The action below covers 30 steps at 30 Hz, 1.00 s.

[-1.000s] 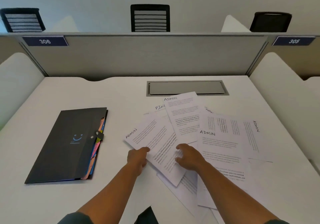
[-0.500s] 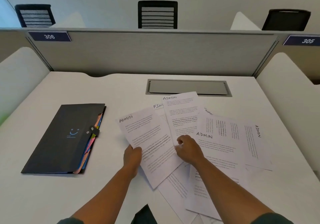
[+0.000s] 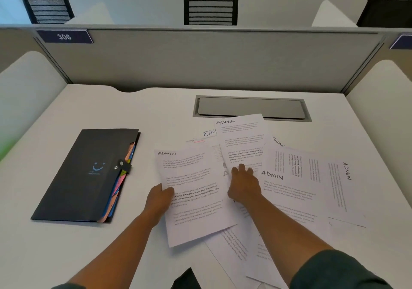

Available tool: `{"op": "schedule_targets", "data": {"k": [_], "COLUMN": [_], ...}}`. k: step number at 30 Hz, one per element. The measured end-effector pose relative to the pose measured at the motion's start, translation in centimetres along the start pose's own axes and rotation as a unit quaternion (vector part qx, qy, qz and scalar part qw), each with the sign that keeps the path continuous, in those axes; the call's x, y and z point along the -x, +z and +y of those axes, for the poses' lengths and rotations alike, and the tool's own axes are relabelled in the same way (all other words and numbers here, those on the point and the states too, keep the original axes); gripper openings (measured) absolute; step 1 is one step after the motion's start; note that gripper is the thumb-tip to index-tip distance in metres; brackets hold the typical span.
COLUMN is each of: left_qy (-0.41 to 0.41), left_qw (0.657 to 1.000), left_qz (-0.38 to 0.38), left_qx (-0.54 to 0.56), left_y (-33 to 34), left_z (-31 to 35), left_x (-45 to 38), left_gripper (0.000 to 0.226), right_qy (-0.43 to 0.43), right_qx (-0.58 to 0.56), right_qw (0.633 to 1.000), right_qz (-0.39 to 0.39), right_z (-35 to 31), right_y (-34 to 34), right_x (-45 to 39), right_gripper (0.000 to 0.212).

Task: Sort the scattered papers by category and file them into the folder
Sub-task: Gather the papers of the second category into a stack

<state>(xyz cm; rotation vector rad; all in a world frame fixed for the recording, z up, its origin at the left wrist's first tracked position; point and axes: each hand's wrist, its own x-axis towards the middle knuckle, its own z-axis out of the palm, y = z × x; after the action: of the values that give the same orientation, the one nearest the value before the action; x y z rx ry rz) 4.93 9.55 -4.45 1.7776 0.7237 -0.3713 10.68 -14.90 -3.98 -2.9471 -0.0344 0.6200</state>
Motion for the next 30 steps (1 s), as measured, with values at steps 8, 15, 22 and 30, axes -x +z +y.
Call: {"op": "schedule_targets", "data": {"k": [8, 15, 22, 30], "left_qy": [0.006, -0.011, -0.025, 0.014], "left_qw": [1.0, 0.999, 0.988, 0.991], "left_qz": [-0.007, -0.017, -0.089, -0.078], "left_qx": [-0.007, 0.049, 0.123, 0.11], "left_y": [-0.4, -0.7, -0.7, -1.1], "left_z": [-0.5, 0.2, 0.4, -0.2], "left_x": [-0.7, -0.5, -0.1, 0.4], "left_gripper": [0.02, 0.023, 0.042, 0.026], "right_qy": [-0.009, -0.104, -0.137, -0.105], "right_qx": [-0.18, -0.335, -0.335, -0.343], "right_qw": [0.976, 0.937, 0.93, 0.932], "right_qz": [0.123, -0.001, -0.067, -0.056], "right_z": [0.0, -3.6, -6.6, -7.9], "right_y": [-0.8, -1.5, 0.6, 1.7], "right_x": [-0.7, 1.1, 4.9, 6.7], "right_gripper": [0.011, 0.031, 0.024, 0.035]}}
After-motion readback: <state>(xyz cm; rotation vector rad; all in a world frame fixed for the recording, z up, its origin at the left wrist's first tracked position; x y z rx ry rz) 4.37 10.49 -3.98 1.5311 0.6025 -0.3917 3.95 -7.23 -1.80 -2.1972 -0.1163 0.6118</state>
